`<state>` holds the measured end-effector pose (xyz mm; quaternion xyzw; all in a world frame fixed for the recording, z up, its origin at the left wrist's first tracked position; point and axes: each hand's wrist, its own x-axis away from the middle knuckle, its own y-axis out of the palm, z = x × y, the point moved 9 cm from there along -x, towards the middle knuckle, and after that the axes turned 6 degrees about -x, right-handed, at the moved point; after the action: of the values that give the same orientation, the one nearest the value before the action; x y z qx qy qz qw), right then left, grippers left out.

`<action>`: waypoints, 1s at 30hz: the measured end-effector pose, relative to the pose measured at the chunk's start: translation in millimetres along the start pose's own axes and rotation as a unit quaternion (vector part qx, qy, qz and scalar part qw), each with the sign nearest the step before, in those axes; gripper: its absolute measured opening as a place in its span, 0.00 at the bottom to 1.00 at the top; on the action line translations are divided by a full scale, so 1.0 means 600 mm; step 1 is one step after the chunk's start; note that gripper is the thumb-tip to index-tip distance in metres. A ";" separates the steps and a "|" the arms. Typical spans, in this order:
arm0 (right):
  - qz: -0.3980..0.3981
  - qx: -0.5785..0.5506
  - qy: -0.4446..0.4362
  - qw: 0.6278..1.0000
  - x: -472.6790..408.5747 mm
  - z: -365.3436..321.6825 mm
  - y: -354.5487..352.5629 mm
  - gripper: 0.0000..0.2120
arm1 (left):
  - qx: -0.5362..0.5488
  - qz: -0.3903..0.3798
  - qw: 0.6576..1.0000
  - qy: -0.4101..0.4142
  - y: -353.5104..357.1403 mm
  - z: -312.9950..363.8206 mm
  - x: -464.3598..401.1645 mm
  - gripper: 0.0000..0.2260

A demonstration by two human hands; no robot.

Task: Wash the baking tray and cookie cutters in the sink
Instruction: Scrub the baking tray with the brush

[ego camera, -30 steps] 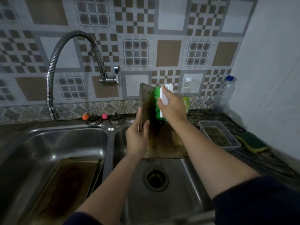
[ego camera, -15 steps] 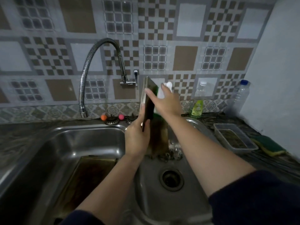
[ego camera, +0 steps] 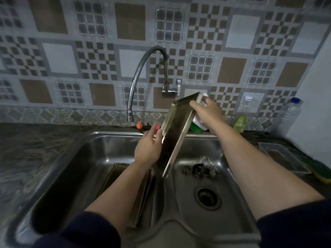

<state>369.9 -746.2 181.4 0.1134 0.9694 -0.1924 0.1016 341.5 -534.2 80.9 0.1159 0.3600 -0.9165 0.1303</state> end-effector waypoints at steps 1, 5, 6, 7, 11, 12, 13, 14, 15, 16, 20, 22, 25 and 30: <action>-0.011 -0.016 0.007 1.000 0.009 0.009 0.014 0.26 | -0.013 -0.035 0.999 -0.021 0.007 -0.036 -0.004 0.23; -0.037 -0.106 0.039 0.993 0.036 0.052 0.073 0.22 | 0.008 -0.096 0.992 -0.080 0.006 -0.135 0.015 0.28; -0.042 -0.110 0.040 0.992 0.039 0.059 0.087 0.22 | 0.025 -0.096 0.991 -0.086 0.002 -0.149 0.023 0.28; -0.046 -0.105 0.038 0.993 0.043 0.064 0.099 0.23 | 0.036 -0.092 0.992 -0.085 -0.002 -0.160 0.029 0.27; -0.044 -0.041 0.016 0.998 0.053 0.069 0.128 0.31 | 0.004 -0.066 0.991 -0.118 -0.025 -0.217 0.043 0.26; -0.045 -0.031 0.013 0.998 0.054 0.072 0.135 0.32 | -0.010 -0.061 0.989 -0.137 -0.031 -0.237 0.047 0.27; -0.044 -0.021 0.012 0.999 0.055 0.075 0.140 0.34 | -0.025 -0.058 0.986 -0.155 -0.038 -0.259 0.051 0.27; -0.043 -0.010 0.010 0.999 0.055 0.079 0.146 0.35 | -0.039 -0.060 0.983 -0.171 -0.043 -0.282 0.056 0.28; -0.043 0.001 0.008 0.999 0.056 0.081 0.151 0.36 | -0.047 -0.068 0.979 -0.184 -0.046 -0.305 0.062 0.30; -0.047 0.016 0.005 0.999 0.057 0.085 0.158 0.36 | -0.052 -0.081 0.976 -0.198 -0.048 -0.326 0.069 0.32; -0.068 0.062 -0.008 0.996 0.061 0.109 0.183 0.37 | -0.116 -0.137 0.955 -0.238 -0.031 -0.390 0.096 0.40; -0.073 0.068 0.003 0.995 0.063 0.132 0.189 0.37 | -0.163 -0.156 0.940 -0.257 -0.021 -0.408 0.107 0.42; -0.074 0.084 0.015 0.994 0.067 0.162 0.191 0.37 | -0.210 -0.188 0.918 -0.280 -0.002 -0.431 0.118 0.44; -0.066 0.087 0.029 0.994 0.070 0.204 0.183 0.37 | -0.245 -0.213 0.897 -0.302 0.019 -0.454 0.133 0.47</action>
<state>377.1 -688.4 22.5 0.0629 0.9570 -0.2789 0.0498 302.8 -366.8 -145.4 -0.2813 0.5324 -0.7962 0.0591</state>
